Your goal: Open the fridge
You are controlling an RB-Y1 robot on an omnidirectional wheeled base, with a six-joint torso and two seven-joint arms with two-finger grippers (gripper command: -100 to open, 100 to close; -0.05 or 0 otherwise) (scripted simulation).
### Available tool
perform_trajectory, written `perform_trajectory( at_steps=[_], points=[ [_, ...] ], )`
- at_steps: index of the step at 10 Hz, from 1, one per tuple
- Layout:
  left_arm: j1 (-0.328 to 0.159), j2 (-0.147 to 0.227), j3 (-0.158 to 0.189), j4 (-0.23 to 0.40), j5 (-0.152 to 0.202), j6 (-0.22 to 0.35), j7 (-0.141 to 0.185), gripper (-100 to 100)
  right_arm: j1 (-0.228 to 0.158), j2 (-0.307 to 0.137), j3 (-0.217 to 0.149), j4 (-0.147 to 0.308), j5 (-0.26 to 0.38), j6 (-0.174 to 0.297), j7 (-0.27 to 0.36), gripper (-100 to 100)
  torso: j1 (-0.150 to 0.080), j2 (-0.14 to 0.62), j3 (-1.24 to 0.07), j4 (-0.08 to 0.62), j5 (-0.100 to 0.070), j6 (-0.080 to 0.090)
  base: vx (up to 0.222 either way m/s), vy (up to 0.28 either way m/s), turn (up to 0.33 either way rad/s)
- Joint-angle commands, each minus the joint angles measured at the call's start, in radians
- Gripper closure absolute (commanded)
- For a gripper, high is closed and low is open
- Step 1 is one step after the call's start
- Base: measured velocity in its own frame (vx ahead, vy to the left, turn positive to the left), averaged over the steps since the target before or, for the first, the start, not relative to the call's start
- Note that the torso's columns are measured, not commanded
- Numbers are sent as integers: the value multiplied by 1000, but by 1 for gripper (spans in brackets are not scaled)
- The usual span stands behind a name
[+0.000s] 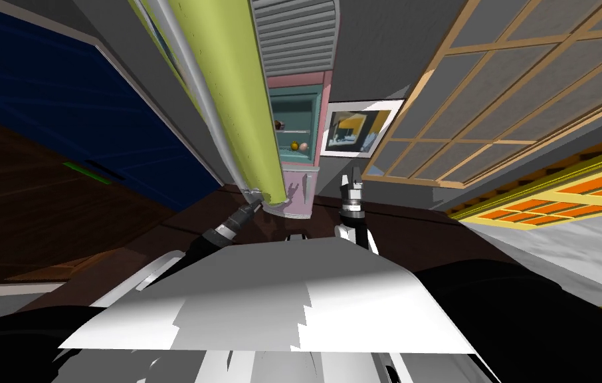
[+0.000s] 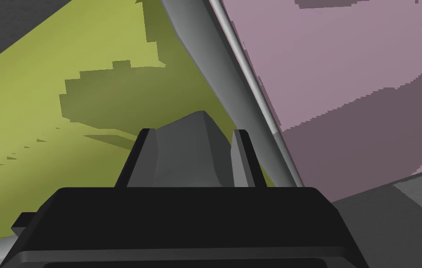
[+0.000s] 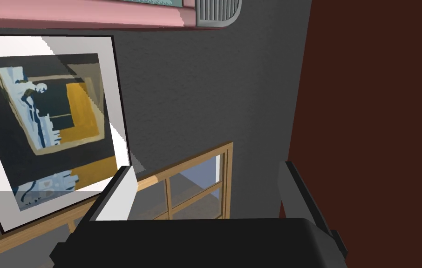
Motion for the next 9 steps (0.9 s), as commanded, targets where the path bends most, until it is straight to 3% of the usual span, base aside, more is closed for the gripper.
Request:
perform_trajectory(
  at_steps=[1, 5, 7, 8, 9],
  points=[
    [-2, 30, 13, -3, 4, -39, 9, 100, 0, 0, 0, 0, 0, 0, 0, 0, -2, -1, -1, 0, -1, -1, -106, 233, -69],
    [5, 94, 0, -3, 12, -96, 24, 100, 0, 0, 0, 0, 0, 0, 0, 0, -6, 4, 3, -1, -1, 0, -107, 266, -95],
    [9, 96, -9, 0, 13, -90, 25, 100, 0, 0, 0, 0, 0, 0, 0, 0, -6, 7, 5, 0, 0, -1, -83, 176, -33],
    [12, 118, -10, 2, 13, -119, 30, 100, 0, 0, 0, 0, 0, 0, 0, 0, -17, 5, 5, -3, -2, 0, -29, 173, -53],
    [15, 139, -10, 5, 13, -145, 35, 100, 0, 0, 0, 0, 0, 0, 0, 0, -12, 5, 6, -3, -1, 1, -44, 254, -172]
  ],
)
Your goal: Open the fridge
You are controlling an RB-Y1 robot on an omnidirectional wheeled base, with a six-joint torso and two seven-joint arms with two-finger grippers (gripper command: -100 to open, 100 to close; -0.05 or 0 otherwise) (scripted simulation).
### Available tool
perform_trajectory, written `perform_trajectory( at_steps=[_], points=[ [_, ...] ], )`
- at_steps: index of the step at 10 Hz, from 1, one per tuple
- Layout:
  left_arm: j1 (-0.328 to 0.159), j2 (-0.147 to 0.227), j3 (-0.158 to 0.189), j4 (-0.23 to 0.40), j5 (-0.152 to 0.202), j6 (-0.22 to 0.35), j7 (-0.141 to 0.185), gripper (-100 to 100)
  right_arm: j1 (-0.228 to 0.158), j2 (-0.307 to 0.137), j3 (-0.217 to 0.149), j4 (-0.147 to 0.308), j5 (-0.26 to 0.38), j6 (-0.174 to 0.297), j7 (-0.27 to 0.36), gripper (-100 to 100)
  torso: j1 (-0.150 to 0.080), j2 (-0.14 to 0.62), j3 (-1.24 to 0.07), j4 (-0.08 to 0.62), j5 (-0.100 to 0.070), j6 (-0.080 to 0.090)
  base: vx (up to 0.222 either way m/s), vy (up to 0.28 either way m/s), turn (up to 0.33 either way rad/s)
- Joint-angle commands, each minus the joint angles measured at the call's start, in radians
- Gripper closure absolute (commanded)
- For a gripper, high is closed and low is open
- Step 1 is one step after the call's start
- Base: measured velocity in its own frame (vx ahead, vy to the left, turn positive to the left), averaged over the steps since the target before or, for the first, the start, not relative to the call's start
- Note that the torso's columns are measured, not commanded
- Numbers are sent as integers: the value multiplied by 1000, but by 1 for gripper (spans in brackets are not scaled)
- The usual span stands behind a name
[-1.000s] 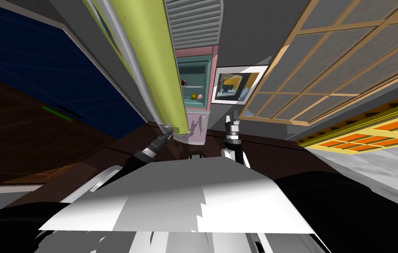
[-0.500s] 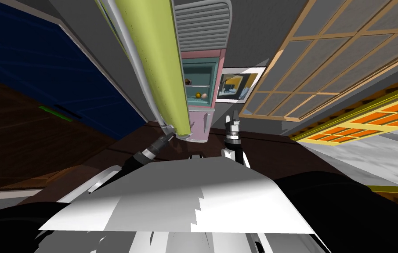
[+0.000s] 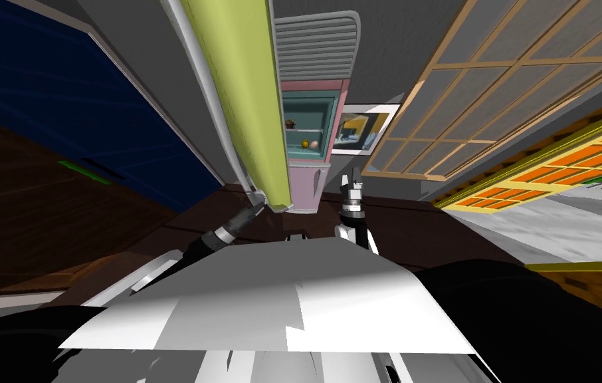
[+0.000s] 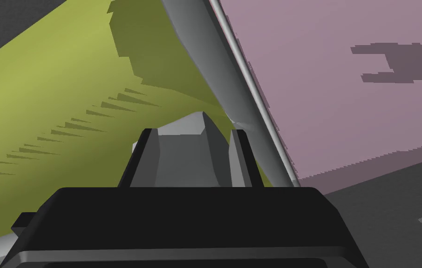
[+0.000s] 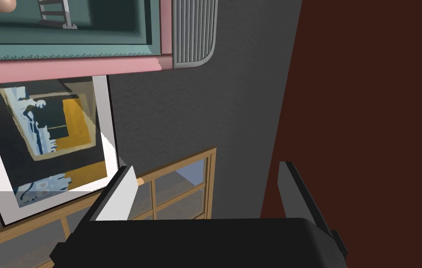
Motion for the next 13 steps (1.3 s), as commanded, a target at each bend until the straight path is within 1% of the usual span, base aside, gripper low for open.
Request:
perform_trajectory(
  at_steps=[1, 3, 4, 5, 6, 8, 9, 10, 12, 13],
  points=[
    [2, 29, 2, 6, 0, -41, 8, 100, 0, 0, 0, 0, 0, 0, 0, 0, 7, 1, 1, 1, 2, 0, -46, 267, -47],
    [7, 72, 1, 12, 1, -93, 18, 100, 0, 0, 0, 0, 0, 0, 0, 0, 12, -4, -4, 2, 2, -1, -25, 302, -83],
    [7, 72, 1, 12, 1, -93, 18, 100, 0, 0, 0, 0, 0, 0, 0, 0, 9, -7, -7, 2, 2, 1, -54, 259, -37],
    [10, 93, 1, 15, 2, -119, 23, 100, 0, 0, 0, 0, 0, 0, 0, 0, 5, -9, -8, 1, 1, 1, -54, 262, -64],
    [10, 93, 1, 15, 2, -119, 23, 100, 0, 0, 0, 0, 0, 0, 0, 0, 4, -9, -8, 1, 0, 1, -40, 226, -37],
    [15, 135, 1, 21, 3, -170, 33, 100, 0, 0, 0, 0, 0, 0, 0, 0, 3, -8, -8, 1, 0, 1, -51, 256, -84],
    [15, 135, 1, 21, 3, -170, 33, 100, 0, 0, 0, 0, 0, 0, 0, 0, 5, -6, -6, 1, 1, 1, -50, 236, -58],
    [21, 176, 36, 12, 27, -170, 67, -100, 0, 0, 0, 0, 0, 0, 0, 0, 3, -5, -6, 2, 0, 1, -29, 86, 124],
    [16, 214, 82, 1, 53, -171, 100, -100, 0, 0, 0, 0, 0, 0, 0, 0, -11, -1, 0, 0, -3, 1, -2, -53, 162],
    [13, 233, 104, -5, 66, -172, 117, -100, 0, 0, 0, 0, 0, 0, 0, 0, -9, 1, 1, 0, -2, 1, 26, -63, 67]
  ],
)
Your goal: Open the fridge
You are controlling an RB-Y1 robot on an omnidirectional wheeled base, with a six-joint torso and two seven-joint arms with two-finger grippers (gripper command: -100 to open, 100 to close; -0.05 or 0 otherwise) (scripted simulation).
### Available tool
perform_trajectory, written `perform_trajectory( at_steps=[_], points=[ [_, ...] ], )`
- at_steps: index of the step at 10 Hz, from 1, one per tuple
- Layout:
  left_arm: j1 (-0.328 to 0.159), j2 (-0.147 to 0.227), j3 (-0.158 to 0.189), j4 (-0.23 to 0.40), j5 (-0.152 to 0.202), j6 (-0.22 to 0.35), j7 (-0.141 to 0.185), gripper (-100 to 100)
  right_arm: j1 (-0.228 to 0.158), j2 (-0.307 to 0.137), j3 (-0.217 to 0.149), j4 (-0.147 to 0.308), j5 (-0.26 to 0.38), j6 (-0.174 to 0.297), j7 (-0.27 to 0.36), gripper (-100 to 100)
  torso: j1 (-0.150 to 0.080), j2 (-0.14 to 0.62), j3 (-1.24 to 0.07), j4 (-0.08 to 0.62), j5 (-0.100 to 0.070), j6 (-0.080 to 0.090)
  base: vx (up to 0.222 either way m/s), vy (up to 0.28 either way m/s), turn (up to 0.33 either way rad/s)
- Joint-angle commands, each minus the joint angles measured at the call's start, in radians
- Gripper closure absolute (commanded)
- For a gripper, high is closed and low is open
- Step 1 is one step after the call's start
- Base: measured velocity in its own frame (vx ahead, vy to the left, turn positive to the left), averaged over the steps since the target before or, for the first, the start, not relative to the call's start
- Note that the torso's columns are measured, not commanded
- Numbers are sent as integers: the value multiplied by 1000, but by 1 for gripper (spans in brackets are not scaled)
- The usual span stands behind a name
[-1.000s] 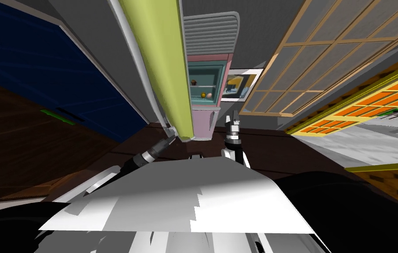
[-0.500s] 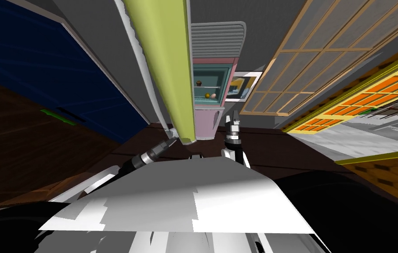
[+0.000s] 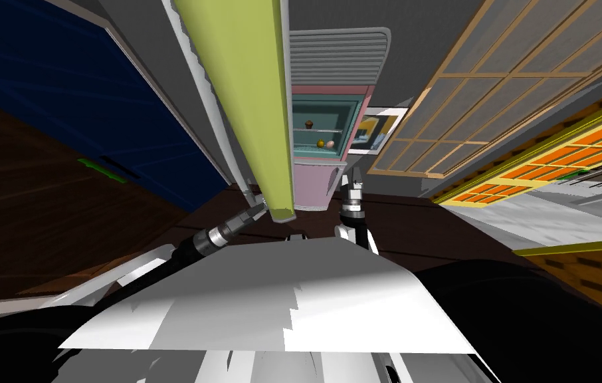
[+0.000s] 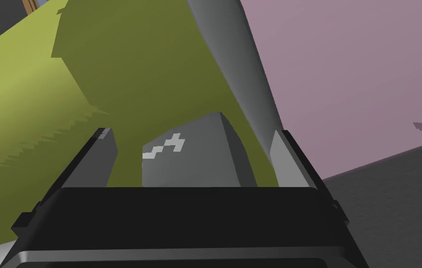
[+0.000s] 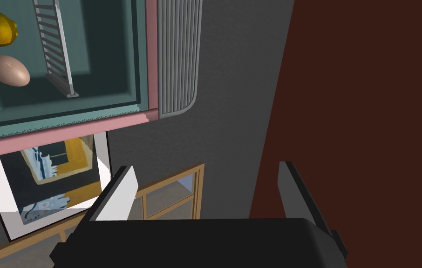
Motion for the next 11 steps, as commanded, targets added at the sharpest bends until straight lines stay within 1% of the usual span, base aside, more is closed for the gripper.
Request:
perform_trajectory(
  at_steps=[1, 3, 4, 6, 8, 9, 10, 11],
  points=[
    [-8, 49, 61, -16, 34, -1, 47, -100, 0, 0, 0, 0, 0, 0, 0, 0, 6, 2, 2, 0, 2, -1, 30, -55, 86],
    [-14, 87, 106, -27, 60, -2, 80, -100, 0, 0, 0, 0, 0, 0, 0, 0, 14, 10, 5, 5, 4, -2, 3, -38, 114],
    [-14, 87, 106, -27, 60, -2, 80, -100, 0, 0, 0, 0, 0, 0, 0, 0, 13, 10, 2, 7, 1, -3, -11, -11, 37],
    [-19, 125, 151, -39, 85, -3, 114, -100, 0, 0, 0, 0, 0, 0, 0, 0, 6, 11, 0, 11, -3, -2, -2, -4, 84],
    [-19, 125, 151, -39, 85, -3, 114, -100, 0, 0, 0, 0, 0, 0, 0, 0, 2, 11, -1, 13, -5, -1, -2, -7, 19],
    [-7, 130, 124, -24, 76, 14, 105, -100, 0, 0, 0, 0, 0, 0, 0, 0, 1, 12, -2, 13, -6, -1, 0, 0, 0],
    [-5, 131, 122, -22, 75, 16, 105, 0, 0, 0, 0, 0, 0, 0, 0, 0, 3, 11, 1, 9, -3, -2, 0, 0, 0],
    [-3, 132, 120, -20, 75, 17, 105, 0, 0, 0, 0, 0, 0, 0, 0, 0, 6, 11, 4, 6, 0, -2, 0, 0, 0]
  ],
)
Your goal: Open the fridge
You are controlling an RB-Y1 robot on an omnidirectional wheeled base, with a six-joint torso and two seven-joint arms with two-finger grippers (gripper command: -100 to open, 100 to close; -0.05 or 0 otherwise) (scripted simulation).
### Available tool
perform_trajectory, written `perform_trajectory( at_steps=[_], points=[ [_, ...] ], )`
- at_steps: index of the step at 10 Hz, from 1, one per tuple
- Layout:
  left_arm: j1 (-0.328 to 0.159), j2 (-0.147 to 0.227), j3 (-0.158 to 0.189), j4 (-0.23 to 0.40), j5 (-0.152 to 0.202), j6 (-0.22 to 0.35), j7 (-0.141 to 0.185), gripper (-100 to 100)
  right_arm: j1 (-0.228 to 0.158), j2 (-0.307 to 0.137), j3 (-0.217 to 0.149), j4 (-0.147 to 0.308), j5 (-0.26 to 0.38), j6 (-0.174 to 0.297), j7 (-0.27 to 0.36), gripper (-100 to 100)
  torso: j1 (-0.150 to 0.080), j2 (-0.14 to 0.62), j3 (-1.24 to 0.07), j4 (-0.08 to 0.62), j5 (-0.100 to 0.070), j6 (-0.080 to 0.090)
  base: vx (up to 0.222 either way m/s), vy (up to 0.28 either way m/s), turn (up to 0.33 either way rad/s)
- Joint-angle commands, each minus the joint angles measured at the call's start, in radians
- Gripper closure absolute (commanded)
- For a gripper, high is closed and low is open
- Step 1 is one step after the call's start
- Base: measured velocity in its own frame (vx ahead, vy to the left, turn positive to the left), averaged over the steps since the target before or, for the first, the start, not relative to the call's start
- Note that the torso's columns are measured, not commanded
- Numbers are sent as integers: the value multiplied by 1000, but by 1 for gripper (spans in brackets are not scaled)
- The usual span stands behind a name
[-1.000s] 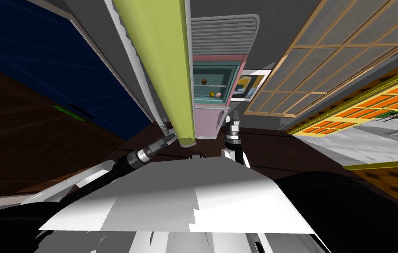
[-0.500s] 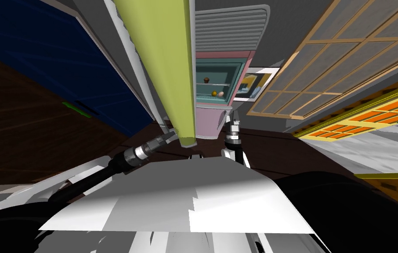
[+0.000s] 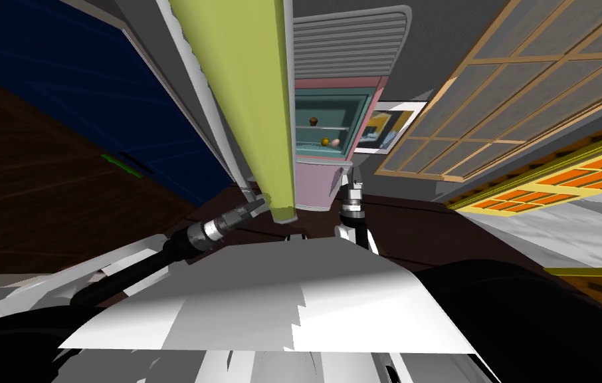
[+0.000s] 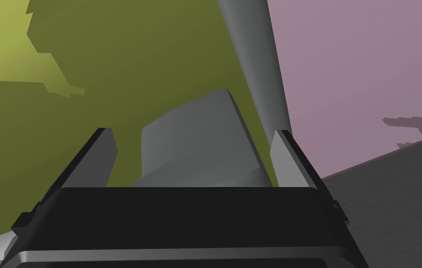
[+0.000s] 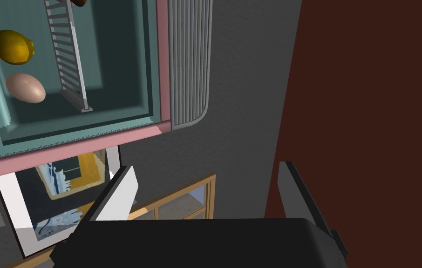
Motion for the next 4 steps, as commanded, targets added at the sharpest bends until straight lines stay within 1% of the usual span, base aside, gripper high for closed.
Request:
perform_trajectory(
  at_steps=[1, 4],
  points=[
    [1, 1, -1, 1, 0, 1, 0, 0, 0, 0, 0, 0, 0, 0, 0, 0, 3, 0, 2, -1, 2, 0, 0, 0, 0],
    [3, 1, -3, 3, 0, 3, 0, 0, 0, 0, 0, 0, 0, 0, 0, 0, 5, -1, 3, -3, 4, 0, 0, 0, 0]
  ],
)
